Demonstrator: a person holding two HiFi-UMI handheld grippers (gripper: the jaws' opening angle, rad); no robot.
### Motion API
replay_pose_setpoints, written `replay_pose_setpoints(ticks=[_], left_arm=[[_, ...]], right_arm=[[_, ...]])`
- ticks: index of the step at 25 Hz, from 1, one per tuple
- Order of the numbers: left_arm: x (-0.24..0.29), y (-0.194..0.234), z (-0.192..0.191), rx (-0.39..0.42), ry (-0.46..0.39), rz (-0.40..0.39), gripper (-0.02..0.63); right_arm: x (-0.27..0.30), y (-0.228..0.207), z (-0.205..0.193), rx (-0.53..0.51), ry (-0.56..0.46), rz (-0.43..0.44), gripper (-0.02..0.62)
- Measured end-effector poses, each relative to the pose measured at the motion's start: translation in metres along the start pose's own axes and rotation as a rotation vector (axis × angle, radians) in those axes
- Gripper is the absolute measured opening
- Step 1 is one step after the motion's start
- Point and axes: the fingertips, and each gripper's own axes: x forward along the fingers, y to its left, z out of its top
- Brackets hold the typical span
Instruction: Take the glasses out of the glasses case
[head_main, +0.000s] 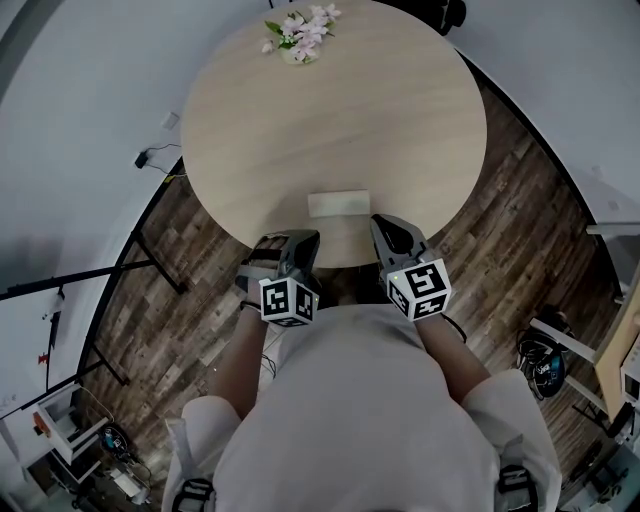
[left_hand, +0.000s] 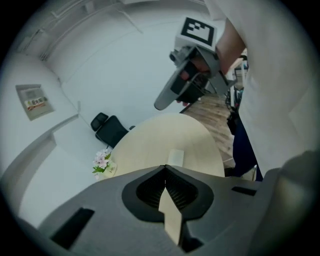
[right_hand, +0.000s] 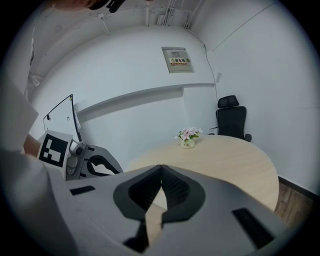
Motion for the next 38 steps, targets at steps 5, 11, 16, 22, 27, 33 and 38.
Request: replay_pose_setpoints(ticks=[5,11,16,22,27,33,38], left_arm=[[0.016,-0.013,-0.005,0.092,0.050,-0.026,0.005],[0.043,-0.018,-0.026,0.142,0.117,-0.045,0.005],[0.069,-0.028,-0.048,0.173,0.178,-0.062,0.005],[0.093,-0.043,-0.061,0.182,0.208,-0.085,0.005],[0.115,-0.050,-0.079,0.200,0.244,-0.083,0.005],[0.128,-0.046,-0.090,0.211,0.275,-0.098,0.005],[0.137,-0.049,-0.100,0.207,0.294,-0.112,0.005]], right_arm=[[0.000,0.003,-0.001,-0.009,0.005,0.006,0.012],[0.004,0.003,-0.004,-0.006,0.018,0.013,0.012],[0.005,-0.002,-0.009,0.019,0.027,0.011,0.012],[0.006,-0.007,-0.011,0.043,0.035,0.003,0.014],[0.011,-0.012,-0.014,0.074,0.047,0.004,0.012],[0.017,-0.016,-0.016,0.078,0.062,0.004,0.012],[0.022,-0.020,-0.019,0.081,0.079,0.005,0.014]])
